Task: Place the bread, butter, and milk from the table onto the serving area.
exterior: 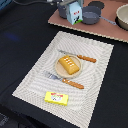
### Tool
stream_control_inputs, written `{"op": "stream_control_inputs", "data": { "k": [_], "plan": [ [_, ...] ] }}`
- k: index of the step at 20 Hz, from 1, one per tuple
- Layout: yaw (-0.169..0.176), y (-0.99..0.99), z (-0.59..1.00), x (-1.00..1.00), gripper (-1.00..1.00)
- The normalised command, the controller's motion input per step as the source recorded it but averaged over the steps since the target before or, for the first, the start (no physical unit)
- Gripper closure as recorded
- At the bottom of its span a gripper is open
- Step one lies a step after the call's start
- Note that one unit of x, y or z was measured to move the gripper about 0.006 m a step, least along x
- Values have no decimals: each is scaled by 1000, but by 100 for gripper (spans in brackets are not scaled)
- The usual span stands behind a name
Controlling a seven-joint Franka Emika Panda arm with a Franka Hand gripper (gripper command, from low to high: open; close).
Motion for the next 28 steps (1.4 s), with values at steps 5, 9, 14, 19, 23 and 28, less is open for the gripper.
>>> {"op": "stream_control_inputs", "data": {
  "k": [5, 9, 14, 19, 23, 28],
  "plan": [
    [-1, 2, -433, 578, 100],
    [0, 34, -391, 358, 100],
    [0, 27, -277, 257, 100],
    [-1, 71, -176, 289, -100],
    [-44, 166, 37, 486, -100],
    [-68, 290, 479, 607, -100]
  ]
}}
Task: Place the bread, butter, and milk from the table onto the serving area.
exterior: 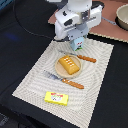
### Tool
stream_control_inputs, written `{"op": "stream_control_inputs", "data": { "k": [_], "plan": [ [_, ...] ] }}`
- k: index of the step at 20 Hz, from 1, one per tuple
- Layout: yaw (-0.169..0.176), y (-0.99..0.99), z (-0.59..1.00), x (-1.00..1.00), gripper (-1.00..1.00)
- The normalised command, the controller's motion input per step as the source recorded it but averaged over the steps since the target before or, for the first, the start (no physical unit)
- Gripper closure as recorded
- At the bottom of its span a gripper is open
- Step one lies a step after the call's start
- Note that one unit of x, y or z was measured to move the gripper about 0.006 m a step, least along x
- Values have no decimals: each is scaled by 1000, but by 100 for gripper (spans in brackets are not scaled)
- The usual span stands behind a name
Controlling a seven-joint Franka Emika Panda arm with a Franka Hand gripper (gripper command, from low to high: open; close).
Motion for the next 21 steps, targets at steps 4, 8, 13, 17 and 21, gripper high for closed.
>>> {"op": "stream_control_inputs", "data": {
  "k": [4, 8, 13, 17, 21],
  "plan": [
    [-13, 213, 831, 194, -100],
    [29, 196, 866, 0, -100],
    [105, 126, 699, -100, -100],
    [105, 70, 740, -1, -100],
    [70, 257, 403, -69, -100]
  ]
}}
